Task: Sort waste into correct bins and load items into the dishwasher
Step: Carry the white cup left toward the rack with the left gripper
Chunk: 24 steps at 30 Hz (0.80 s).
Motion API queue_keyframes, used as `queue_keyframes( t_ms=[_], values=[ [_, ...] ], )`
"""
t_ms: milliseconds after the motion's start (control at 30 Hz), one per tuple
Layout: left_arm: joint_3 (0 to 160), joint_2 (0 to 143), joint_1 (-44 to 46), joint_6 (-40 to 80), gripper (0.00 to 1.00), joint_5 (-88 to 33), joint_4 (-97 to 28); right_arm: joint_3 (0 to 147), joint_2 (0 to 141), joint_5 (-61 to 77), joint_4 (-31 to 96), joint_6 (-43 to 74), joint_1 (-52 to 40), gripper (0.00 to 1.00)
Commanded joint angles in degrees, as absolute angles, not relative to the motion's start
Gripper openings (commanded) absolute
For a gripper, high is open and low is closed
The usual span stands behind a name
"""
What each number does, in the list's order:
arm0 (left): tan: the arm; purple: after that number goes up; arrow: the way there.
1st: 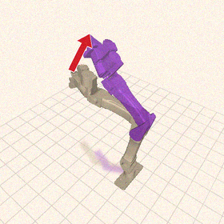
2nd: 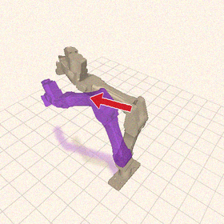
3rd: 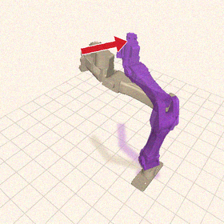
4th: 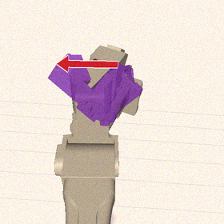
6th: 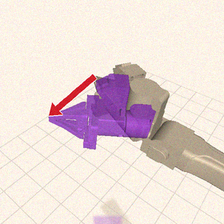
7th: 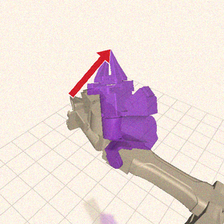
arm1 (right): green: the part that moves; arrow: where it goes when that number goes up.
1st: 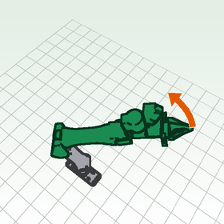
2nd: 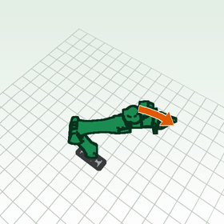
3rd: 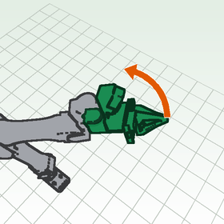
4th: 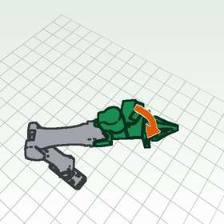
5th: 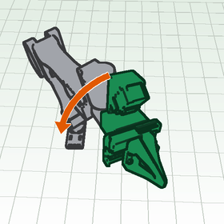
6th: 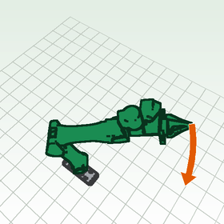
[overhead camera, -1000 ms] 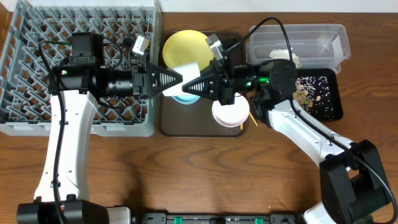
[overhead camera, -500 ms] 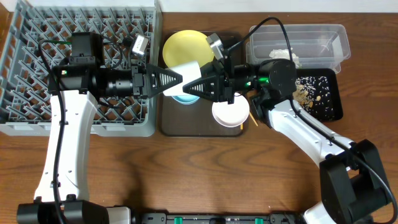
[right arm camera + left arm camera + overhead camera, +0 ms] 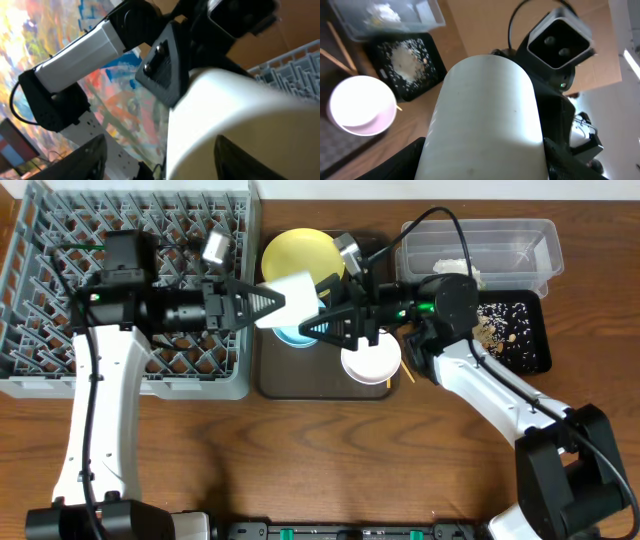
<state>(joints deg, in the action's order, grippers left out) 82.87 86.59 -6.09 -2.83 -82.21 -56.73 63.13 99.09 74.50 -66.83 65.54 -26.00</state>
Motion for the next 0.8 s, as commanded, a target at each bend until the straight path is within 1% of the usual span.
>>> queue_keyframes(
  t_ms=[0, 100, 133, 167, 200, 233, 367, 533, 633, 767],
  values=[
    [82.6, 86.5, -8.3, -2.7, 0.45, -80.6, -56.7, 64.0, 98.6, 76.1, -65.7, 65.1, -23.7, 0.7],
    [82.6, 86.5, -9.8, -1.5, 0.46, -73.9, -56.6, 64.0, 98.6, 77.4, -63.0, 65.0, -22.0, 0.73],
    [82.6, 86.5, -10.1, -0.8, 0.45, -71.1, -56.5, 64.0, 98.6, 78.0, -62.1, 64.4, -21.6, 0.77],
    [82.6, 86.5, -10.3, 0.1, 0.45, -68.0, -56.4, 64.0, 98.6, 78.7, -60.4, 63.3, -21.1, 0.84],
    [82.6, 86.5, -10.4, 1.1, 0.45, -64.9, -56.2, 64.0, 98.6, 79.1, -58.7, 62.3, -20.8, 0.97],
    [82.7, 86.5, -10.4, 1.7, 0.45, -61.7, -56.0, 64.0, 98.6, 79.4, -56.8, 61.2, -20.6, 0.99],
    [83.9, 86.5, -10.4, 3.1, 0.45, -51.4, -56.1, 64.0, 98.6, 79.5, -46.1, 53.7, -20.4, 0.99],
    [87.2, 86.3, -10.4, 4.8, 0.45, -39.9, -57.5, 64.0, 98.6, 76.7, -29.5, 42.0, -20.4, 0.99],
    [90.5, 86.3, -10.4, 4.8, 0.46, -32.1, -60.9, 64.0, 98.6, 71.7, -18.0, 35.2, -20.5, 0.99],
    [95.4, 86.3, -10.3, 4.8, 0.46, -20.4, -67.4, 64.0, 98.6, 61.3, -5.3, 30.6, -21.0, 0.99]
  ],
)
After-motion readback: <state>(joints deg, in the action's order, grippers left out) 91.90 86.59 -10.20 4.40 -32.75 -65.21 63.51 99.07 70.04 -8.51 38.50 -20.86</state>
